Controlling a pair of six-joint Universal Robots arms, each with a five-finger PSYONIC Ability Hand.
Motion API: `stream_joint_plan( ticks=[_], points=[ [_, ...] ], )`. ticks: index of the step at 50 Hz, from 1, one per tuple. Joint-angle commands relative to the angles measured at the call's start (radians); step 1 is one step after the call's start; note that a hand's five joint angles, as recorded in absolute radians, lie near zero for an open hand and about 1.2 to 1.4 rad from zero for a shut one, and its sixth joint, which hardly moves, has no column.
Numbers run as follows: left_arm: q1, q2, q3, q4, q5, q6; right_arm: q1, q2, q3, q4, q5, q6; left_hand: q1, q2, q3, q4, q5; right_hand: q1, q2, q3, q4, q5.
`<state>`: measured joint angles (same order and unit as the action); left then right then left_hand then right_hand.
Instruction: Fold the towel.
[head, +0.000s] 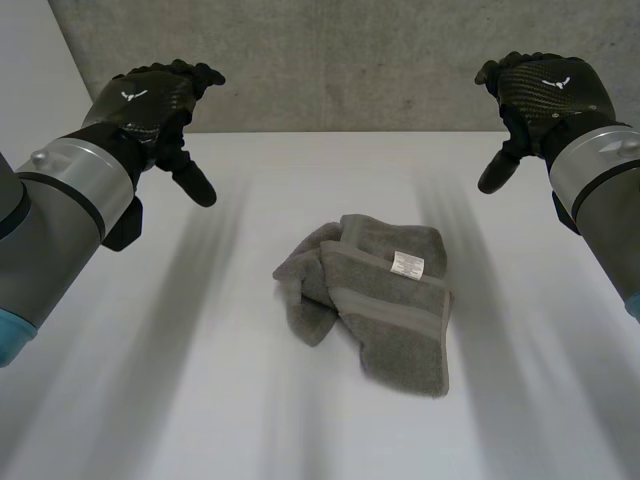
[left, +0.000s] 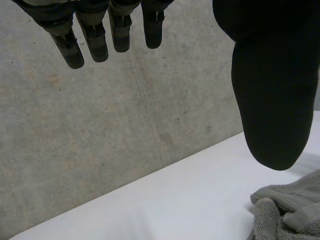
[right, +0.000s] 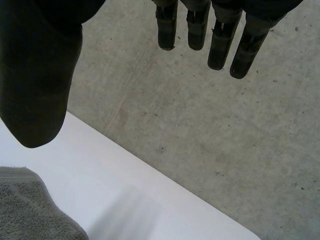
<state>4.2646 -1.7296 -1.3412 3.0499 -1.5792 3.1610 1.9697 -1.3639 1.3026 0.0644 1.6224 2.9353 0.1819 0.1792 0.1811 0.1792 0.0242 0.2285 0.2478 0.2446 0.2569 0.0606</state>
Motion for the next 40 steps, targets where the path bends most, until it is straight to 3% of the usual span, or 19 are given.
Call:
stream_joint_plan(
  ticks=[1,8,11,15,20,24,26,31,40],
  points=[
    [0.0,0.008,-0.003,0.004,-0.013,0.0,-0.015,0.003,-0.002,0.002,-0.022,0.004,0.023,0.026,0.024,0.026,0.006,-0.054,-0.073,-0.07,-0.082,-0.061],
    [0.0,0.024,-0.01,0.009,-0.015,0.002,-0.017,0.005,-0.003,0.002,-0.046,0.013,0.02,0.023,0.021,0.023,0.003,-0.054,-0.073,-0.07,-0.082,-0.061],
    [0.0,0.027,-0.018,0.026,-0.01,0.002,-0.009,0.005,0.003,-0.002,-0.11,0.005,0.031,0.034,0.032,0.034,0.015,-0.054,-0.073,-0.07,-0.082,-0.061],
    [-0.002,0.013,-0.035,0.069,-0.008,0.004,-0.012,0.002,0.017,0.001,-0.273,-0.027,0.058,0.061,0.059,0.061,0.041,-0.054,-0.073,-0.07,-0.082,-0.061],
    [-0.009,-0.028,-0.052,0.107,-0.002,0.005,-0.002,-0.006,0.049,0.023,-0.383,-0.118,0.108,0.11,0.109,0.11,0.091,-0.054,-0.073,-0.07,-0.082,-0.061],
    [-0.011,-0.091,-0.053,0.113,0.002,0.024,0.014,0.006,0.078,0.038,-0.392,-0.24,0.161,0.163,0.162,0.163,0.144,-0.054,-0.073,-0.07,-0.082,-0.061],
    [-0.014,-0.122,-0.055,0.113,0.01,0.045,0.049,0.017,0.112,0.044,-0.391,-0.397,0.17,0.172,0.17,0.172,0.153,-0.054,-0.073,-0.07,-0.082,-0.061],
    [-0.067,-0.252,-0.053,0.115,0.06,0.144,0.145,0.081,0.168,0.035,-0.391,-0.601,0.181,0.184,0.182,0.184,0.164,-0.054,-0.073,-0.07,-0.082,-0.061],
    [-0.098,-0.389,-0.052,0.139,0.068,0.155,0.228,0.259,0.228,-0.07,-0.389,-0.708,0.184,0.187,0.185,0.187,0.167,-0.054,-0.073,-0.07,-0.082,-0.061]
  ],
)
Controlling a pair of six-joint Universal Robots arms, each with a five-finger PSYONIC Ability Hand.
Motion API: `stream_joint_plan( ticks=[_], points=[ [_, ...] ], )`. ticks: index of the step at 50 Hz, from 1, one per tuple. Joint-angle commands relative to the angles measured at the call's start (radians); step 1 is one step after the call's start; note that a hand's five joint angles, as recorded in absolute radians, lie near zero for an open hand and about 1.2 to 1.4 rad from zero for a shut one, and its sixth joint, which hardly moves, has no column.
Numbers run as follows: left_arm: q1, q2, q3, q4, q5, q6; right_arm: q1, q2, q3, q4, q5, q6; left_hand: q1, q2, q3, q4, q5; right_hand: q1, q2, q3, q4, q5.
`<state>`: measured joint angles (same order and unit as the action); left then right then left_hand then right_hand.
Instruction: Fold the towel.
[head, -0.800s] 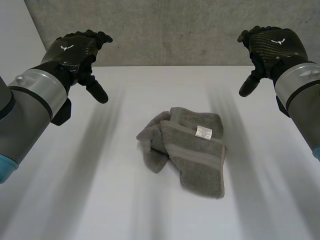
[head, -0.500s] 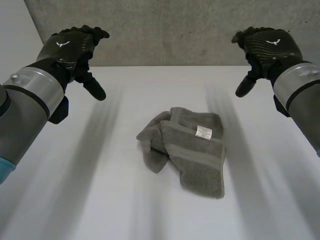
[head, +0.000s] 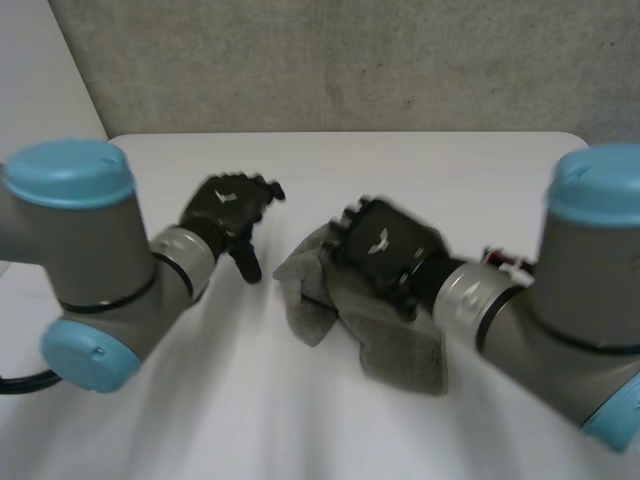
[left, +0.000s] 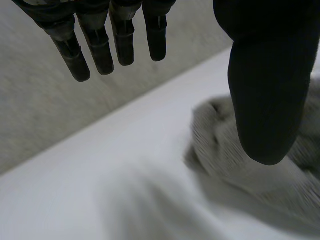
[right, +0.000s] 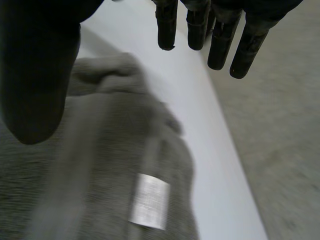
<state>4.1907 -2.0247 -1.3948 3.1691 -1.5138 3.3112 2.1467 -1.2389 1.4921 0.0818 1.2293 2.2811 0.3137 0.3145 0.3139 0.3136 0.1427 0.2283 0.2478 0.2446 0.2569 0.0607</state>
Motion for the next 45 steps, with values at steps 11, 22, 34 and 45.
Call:
stream_joint_plan(
  ticks=[11,22,34,45],
  points=[
    [-0.069,-0.201,-0.009,0.14,-0.006,-0.005,0.059,0.205,0.034,-0.195,0.107,-0.06,0.776,0.775,0.776,0.776,0.773,0.741,0.722,0.725,0.713,0.734],
    [-0.077,-0.183,-0.012,0.2,-0.057,-0.061,0.042,0.159,0.019,-0.252,0.271,-0.054,1.083,1.082,1.082,1.083,1.079,1.168,1.149,1.152,1.139,1.161],
    [-0.02,0.119,-0.046,0.209,-0.204,-0.056,-0.145,-0.118,0.017,-0.246,0.291,0.096,1.083,1.082,1.082,1.083,1.079,1.168,1.149,1.152,1.139,1.161],
    [-0.021,0.386,-0.072,0.209,-0.203,-0.053,-0.283,-0.295,-0.071,-0.085,0.217,0.366,1.083,1.082,1.082,1.083,1.079,1.168,1.149,1.152,1.139,1.161]
  ],
)
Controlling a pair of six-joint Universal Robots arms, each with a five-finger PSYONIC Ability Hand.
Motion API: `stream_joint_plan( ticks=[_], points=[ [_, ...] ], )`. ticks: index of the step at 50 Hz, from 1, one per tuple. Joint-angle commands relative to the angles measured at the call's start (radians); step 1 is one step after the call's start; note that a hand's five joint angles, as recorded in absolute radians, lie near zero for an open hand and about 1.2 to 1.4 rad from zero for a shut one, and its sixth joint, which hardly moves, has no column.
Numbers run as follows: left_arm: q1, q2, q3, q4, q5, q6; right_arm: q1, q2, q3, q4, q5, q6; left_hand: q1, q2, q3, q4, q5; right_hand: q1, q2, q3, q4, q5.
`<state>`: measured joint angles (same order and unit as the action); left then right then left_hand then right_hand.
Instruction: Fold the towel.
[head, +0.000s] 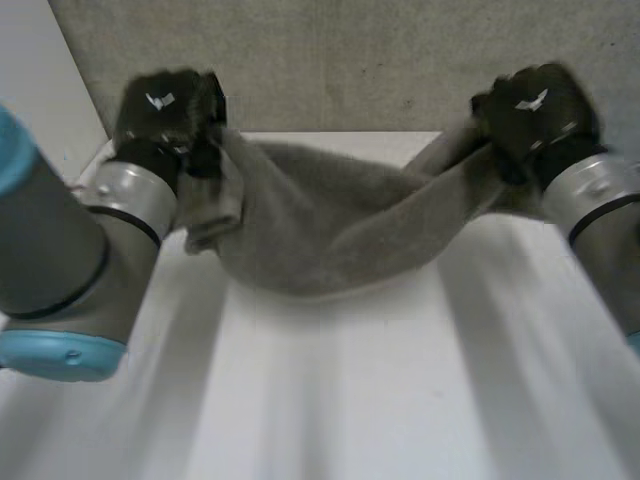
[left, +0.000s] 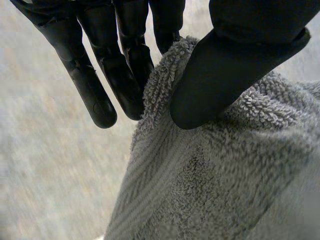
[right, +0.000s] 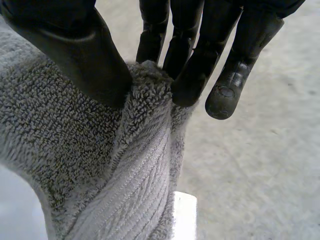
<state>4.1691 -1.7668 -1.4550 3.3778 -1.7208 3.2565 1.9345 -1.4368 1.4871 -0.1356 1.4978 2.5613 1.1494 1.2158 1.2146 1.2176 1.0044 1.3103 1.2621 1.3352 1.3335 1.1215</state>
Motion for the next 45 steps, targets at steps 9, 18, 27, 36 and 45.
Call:
stream_joint_plan(
  ticks=[9,18,27,36,45],
  points=[
    [0.026,0.184,-0.051,-0.021,0.009,0.008,-0.107,-0.1,-0.168,0.45,-0.152,0.062,0.247,0.18,0.182,0.179,0.217,0.086,0.134,0.061,0.063,0.1],
    [0.033,0.141,-0.175,-0.103,0.115,0.094,-0.124,-0.034,-0.165,0.557,-0.191,-0.053,0.247,0.18,0.182,0.179,0.217,0.086,0.134,0.061,0.063,0.1],
    [0.036,0.139,-0.208,-0.189,0.165,0.117,-0.114,-0.014,-0.159,0.731,-0.214,-0.224,0.247,0.18,0.182,0.179,0.217,0.086,0.134,0.061,0.063,0.1],
    [0.091,-0.028,-0.14,-0.179,0.173,0.117,-0.111,0.161,-0.199,0.728,-0.238,-0.237,0.247,0.18,0.182,0.179,0.217,0.086,0.134,0.061,0.063,0.1],
    [0.123,-0.471,0.212,-0.178,0.159,0.106,-0.033,0.616,-0.568,0.498,-0.105,-0.12,0.247,0.18,0.182,0.179,0.217,0.086,0.134,0.061,0.063,0.1]
  ],
)
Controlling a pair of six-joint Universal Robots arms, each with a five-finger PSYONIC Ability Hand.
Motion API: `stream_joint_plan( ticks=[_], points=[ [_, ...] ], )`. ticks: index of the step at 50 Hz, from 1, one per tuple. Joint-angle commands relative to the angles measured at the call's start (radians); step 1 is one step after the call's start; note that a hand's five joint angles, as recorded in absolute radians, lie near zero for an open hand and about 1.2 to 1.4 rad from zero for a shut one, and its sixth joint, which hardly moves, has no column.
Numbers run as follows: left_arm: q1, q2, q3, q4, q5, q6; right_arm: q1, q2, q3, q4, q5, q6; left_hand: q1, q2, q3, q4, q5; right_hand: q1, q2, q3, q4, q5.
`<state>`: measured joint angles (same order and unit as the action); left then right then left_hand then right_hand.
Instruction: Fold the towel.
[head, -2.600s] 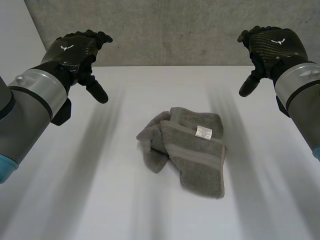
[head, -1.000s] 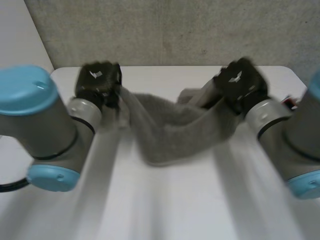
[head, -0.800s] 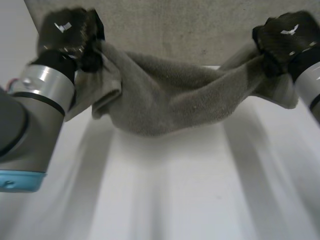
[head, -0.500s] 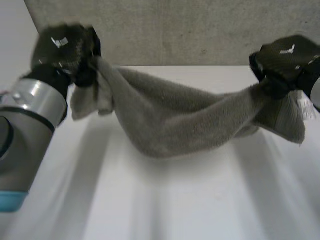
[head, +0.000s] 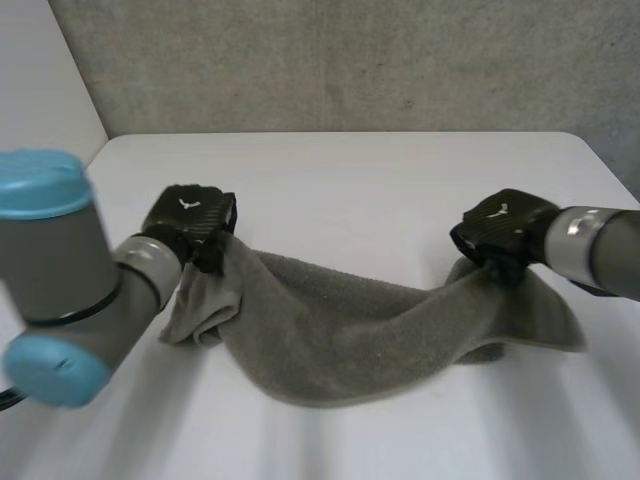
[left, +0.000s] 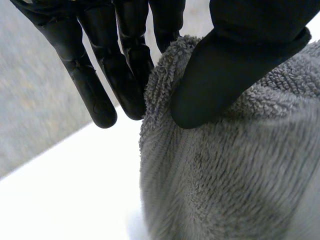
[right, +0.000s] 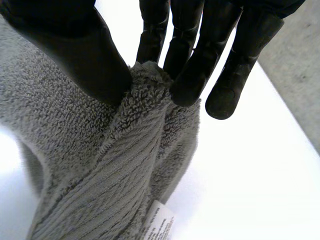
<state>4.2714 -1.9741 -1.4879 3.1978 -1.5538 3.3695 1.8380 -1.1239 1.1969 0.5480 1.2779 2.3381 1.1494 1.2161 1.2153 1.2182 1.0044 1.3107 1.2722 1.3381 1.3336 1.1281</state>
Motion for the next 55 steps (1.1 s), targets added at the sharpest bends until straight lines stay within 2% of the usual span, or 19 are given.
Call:
stream_joint_plan(
  ticks=[1,2,3,4,5,6,8,11,14,15,17,24,29,31,33,41,43,48,55],
  points=[
    [0.021,-0.264,0.245,0.002,-0.008,-0.007,0.064,0.303,-0.278,-0.186,0.115,0.104,0.247,0.18,0.181,0.178,0.217,0.086,0.124,0.058,0.063,0.094],
    [0.024,-0.311,0.311,0.016,-0.009,-0.007,0.072,0.347,-0.324,-0.256,0.148,0.136,0.241,0.175,0.176,0.173,0.212,0.086,0.124,0.058,0.063,0.094],
    [0.028,-0.346,0.364,0.036,-0.012,-0.009,0.072,0.348,-0.324,-0.257,0.149,0.136,-0.055,-0.122,-0.121,-0.124,-0.085,0.086,0.124,0.058,0.063,0.094],
    [0.028,-0.347,0.365,0.036,-0.012,-0.009,0.078,0.375,-0.345,-0.334,0.171,0.159,-0.058,-0.125,-0.124,-0.127,-0.088,-0.384,-0.346,-0.412,-0.407,-0.376],
    [0.031,-0.376,0.409,0.062,-0.017,-0.001,0.079,0.386,-0.341,-0.414,0.196,0.165,-0.581,-0.648,-0.647,-0.65,-0.611,-1.04,-1.002,-1.067,-1.063,-1.032],
    [0.031,-0.388,0.434,0.076,-0.028,0.002,0.08,0.386,-0.341,-0.415,0.196,0.165,-0.895,-0.961,-0.96,-0.963,-0.924,-1.047,-1.008,-1.074,-1.069,-1.039],
    [0.033,-0.388,0.44,0.088,-0.041,0.002,0.079,0.38,-0.312,-0.528,0.227,0.17,-0.959,-1.025,-1.025,-1.028,-0.988,-1.136,-1.098,-1.164,-1.159,-1.128],
    [0.033,-0.384,0.437,0.097,-0.06,0.004,0.081,0.368,-0.287,-0.554,0.238,0.176,-0.962,-1.029,-1.028,-1.031,-0.992,-1.136,-1.098,-1.164,-1.159,-1.128],
    [0.03,-0.347,0.404,0.108,-0.084,0.004,0.076,0.248,-0.166,-0.571,0.235,0.181,-0.965,-1.032,-1.031,-1.034,-0.995,-1.136,-1.098,-1.164,-1.159,-1.128],
    [0.03,-0.347,0.403,0.108,-0.085,0.004,0.076,0.248,-0.166,-0.571,0.235,0.181,-0.965,-1.032,-1.031,-1.034,-0.995,-1.136,-1.098,-1.164,-1.159,-1.128],
    [0.041,-0.238,0.312,0.117,-0.078,0.002,0.072,0.21,-0.131,-0.571,0.23,0.181,-0.962,-1.029,-1.028,-1.031,-0.992,-1.136,-1.098,-1.164,-1.159,-1.128],
    [0.042,-0.054,0.121,0.123,-0.068,0.005,0.061,0.06,0.033,-0.56,0.231,0.176,-0.901,-0.967,-0.967,-0.969,-0.93,-1.136,-1.098,-1.164,-1.159,-1.128],
    [0.031,0.081,-0.049,0.122,0.001,0.025,0.049,-0.013,0.13,-0.553,0.225,0.161,-0.836,-0.903,-0.902,-0.905,-0.866,-1.136,-1.098,-1.164,-1.159,-1.128],
    [0.025,0.159,-0.162,0.132,0.058,0.062,0.032,-0.03,0.161,-0.548,0.224,0.156,-0.801,-0.868,-0.867,-0.87,-0.831,-1.073,-1.035,-1.1,-1.096,-1.065],
    [0.022,0.182,-0.21,0.145,0.078,0.079,0.014,-0.048,0.191,-0.546,0.221,0.147,-0.769,-0.836,-0.835,-0.838,-0.798,-1.023,-0.985,-1.051,-1.046,-1.015],
    [-0.018,0.192,-0.347,0.229,0.095,0.099,-0.054,-0.067,0.352,-0.56,0.179,0.142,-0.757,-0.824,-0.823,-0.826,-0.786,-1.055,-1.017,-1.083,-1.078,-1.047],
    [-0.037,0.178,-0.379,0.29,0.093,0.1,-0.069,-0.065,0.374,-0.566,0.179,0.147,-0.777,-0.844,-0.843,-0.846,-0.807,-1.064,-1.026,-1.092,-1.087,-1.056],
    [-0.05,0.126,-0.408,0.367,0.092,0.1,-0.108,-0.015,0.428,-0.678,0.182,0.24,-0.792,-0.859,-0.858,-0.861,-0.822,-1.07,-1.032,-1.098,-1.093,-1.062],
    [-0.096,0.054,-0.402,0.436,0.089,0.1,-0.147,0.027,0.422,-0.724,0.175,0.34,-0.804,-0.87,-0.87,-0.873,-0.833,-1.07,-1.032,-1.098,-1.093,-1.062]
  ],
)
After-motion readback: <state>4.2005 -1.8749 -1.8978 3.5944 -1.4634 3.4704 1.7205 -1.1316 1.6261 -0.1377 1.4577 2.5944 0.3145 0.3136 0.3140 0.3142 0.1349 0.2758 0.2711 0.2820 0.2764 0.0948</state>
